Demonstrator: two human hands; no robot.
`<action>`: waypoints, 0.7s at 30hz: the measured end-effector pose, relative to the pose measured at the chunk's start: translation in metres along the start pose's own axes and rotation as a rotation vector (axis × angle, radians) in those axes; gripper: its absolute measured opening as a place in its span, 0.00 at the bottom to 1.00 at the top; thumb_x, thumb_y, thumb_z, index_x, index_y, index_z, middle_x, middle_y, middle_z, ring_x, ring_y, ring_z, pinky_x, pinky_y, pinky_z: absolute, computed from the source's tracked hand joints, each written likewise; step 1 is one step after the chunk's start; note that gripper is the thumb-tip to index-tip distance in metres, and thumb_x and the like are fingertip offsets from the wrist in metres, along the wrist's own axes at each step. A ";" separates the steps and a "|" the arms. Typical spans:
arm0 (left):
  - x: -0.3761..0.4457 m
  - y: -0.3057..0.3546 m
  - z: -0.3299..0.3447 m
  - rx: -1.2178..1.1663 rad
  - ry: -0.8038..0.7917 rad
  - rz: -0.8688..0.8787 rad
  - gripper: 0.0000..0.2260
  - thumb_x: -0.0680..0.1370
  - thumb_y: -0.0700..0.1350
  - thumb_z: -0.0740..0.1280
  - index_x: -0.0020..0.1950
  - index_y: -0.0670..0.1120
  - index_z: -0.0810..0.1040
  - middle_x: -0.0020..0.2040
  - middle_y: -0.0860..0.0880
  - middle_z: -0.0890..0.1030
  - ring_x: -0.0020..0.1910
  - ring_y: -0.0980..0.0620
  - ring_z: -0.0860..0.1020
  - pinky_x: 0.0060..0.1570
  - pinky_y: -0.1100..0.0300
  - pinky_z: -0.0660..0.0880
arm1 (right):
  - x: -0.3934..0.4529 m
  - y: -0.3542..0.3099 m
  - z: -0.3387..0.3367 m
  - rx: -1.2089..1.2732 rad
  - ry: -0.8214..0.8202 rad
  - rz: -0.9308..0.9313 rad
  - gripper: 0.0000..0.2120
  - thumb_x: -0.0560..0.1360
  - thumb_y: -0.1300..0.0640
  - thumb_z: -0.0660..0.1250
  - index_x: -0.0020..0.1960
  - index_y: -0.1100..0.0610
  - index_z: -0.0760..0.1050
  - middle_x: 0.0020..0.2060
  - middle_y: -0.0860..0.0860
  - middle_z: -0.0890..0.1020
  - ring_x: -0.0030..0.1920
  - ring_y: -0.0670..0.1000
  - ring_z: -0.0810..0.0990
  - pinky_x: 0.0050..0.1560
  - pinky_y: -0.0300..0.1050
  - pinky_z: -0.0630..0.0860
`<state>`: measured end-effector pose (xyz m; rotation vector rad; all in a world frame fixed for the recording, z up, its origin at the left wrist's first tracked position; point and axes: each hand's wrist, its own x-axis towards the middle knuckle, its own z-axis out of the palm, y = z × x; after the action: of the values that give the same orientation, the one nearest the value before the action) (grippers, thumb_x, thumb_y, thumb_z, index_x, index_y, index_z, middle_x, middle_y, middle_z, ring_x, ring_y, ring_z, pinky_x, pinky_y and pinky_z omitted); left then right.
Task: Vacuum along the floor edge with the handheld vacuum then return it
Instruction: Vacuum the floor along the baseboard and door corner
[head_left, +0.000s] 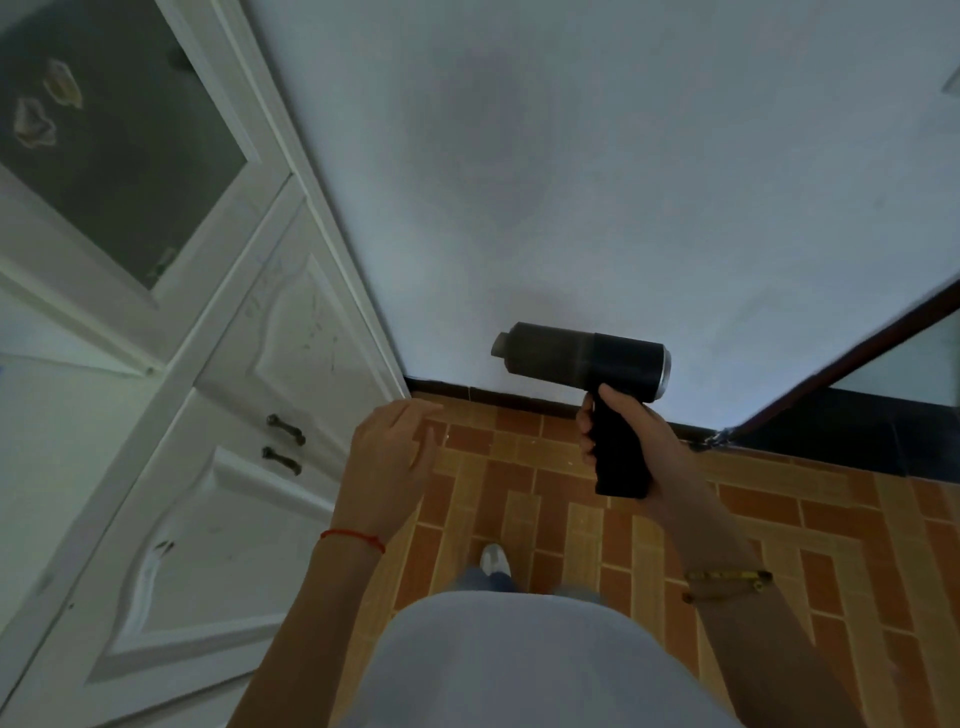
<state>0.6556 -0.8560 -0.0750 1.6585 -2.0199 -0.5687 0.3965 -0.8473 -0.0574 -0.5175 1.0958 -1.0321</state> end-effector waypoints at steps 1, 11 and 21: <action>0.011 -0.002 -0.002 0.004 -0.004 -0.001 0.11 0.82 0.40 0.61 0.62 0.41 0.79 0.59 0.44 0.80 0.60 0.45 0.77 0.65 0.47 0.70 | 0.010 -0.005 0.004 -0.001 -0.007 0.003 0.11 0.73 0.50 0.68 0.47 0.58 0.75 0.37 0.54 0.79 0.33 0.49 0.77 0.33 0.41 0.76; 0.085 -0.019 -0.012 -0.010 -0.011 -0.084 0.15 0.81 0.43 0.58 0.59 0.38 0.80 0.56 0.40 0.82 0.56 0.41 0.79 0.62 0.44 0.74 | 0.094 -0.034 0.021 -0.021 -0.009 0.100 0.11 0.72 0.50 0.69 0.46 0.58 0.76 0.36 0.54 0.80 0.32 0.50 0.79 0.32 0.40 0.77; 0.138 -0.049 0.016 -0.017 0.116 -0.233 0.13 0.81 0.45 0.59 0.61 0.45 0.79 0.57 0.47 0.81 0.57 0.48 0.77 0.62 0.51 0.71 | 0.180 -0.066 0.017 -0.059 -0.120 0.171 0.10 0.72 0.53 0.68 0.46 0.59 0.75 0.36 0.54 0.79 0.32 0.49 0.78 0.32 0.40 0.76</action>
<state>0.6620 -1.0000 -0.1041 1.8855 -1.7484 -0.5530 0.4003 -1.0375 -0.0838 -0.5173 1.0475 -0.8117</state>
